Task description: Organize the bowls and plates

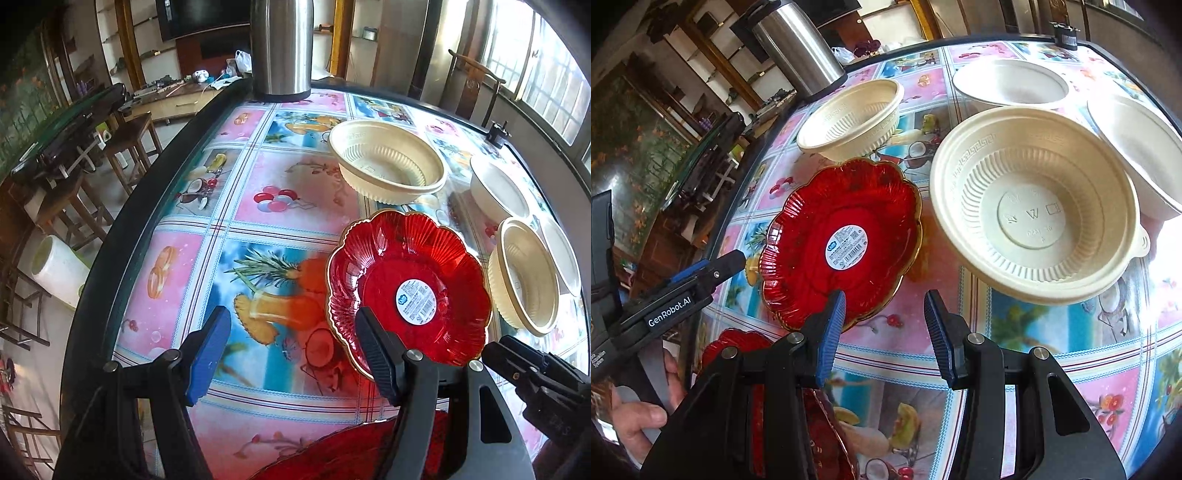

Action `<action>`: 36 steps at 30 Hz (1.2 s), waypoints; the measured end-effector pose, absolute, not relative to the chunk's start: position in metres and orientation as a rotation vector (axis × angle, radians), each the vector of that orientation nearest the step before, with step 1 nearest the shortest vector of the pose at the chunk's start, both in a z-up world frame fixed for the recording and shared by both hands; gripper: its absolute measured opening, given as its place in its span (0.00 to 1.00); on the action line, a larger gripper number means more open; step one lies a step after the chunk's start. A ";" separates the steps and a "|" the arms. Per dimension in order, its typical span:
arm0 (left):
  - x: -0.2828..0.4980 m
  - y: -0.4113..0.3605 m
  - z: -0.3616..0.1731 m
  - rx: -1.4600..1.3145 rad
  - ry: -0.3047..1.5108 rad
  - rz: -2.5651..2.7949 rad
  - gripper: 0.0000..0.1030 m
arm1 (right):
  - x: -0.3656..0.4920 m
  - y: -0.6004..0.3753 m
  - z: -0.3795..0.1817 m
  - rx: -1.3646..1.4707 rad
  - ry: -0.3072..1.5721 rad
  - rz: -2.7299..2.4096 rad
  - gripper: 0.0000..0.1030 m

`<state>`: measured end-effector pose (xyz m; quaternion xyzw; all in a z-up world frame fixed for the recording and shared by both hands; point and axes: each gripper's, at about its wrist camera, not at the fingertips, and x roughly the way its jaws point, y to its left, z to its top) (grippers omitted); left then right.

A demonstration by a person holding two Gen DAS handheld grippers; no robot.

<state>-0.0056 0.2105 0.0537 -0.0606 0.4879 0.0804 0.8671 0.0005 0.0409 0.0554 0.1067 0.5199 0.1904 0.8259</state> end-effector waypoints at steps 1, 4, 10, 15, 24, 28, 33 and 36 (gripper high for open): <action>-0.004 0.211 0.053 -0.131 1.025 0.168 0.68 | 0.001 0.041 0.055 0.226 1.104 0.403 0.43; 0.000 0.213 0.052 -0.143 1.043 0.170 0.68 | 0.003 0.040 0.055 0.228 1.099 0.394 0.43; 0.009 0.211 0.052 -0.141 1.057 0.168 0.68 | 0.011 0.039 0.051 0.240 1.110 0.382 0.43; 0.019 0.207 0.042 -0.151 1.107 0.152 0.68 | 0.017 0.039 0.046 0.265 1.123 0.380 0.43; 0.033 0.200 0.034 -0.176 1.141 0.119 0.68 | 0.030 0.038 0.041 0.281 1.124 0.376 0.43; 0.040 0.195 0.029 -0.173 1.160 0.104 0.68 | 0.031 0.043 0.041 0.271 1.119 0.394 0.43; 0.044 0.191 0.024 -0.178 1.171 0.077 0.67 | 0.033 0.047 0.043 0.246 1.101 0.410 0.43; 0.047 0.188 0.022 -0.164 1.171 0.076 0.63 | 0.035 0.048 0.042 0.244 1.084 0.429 0.43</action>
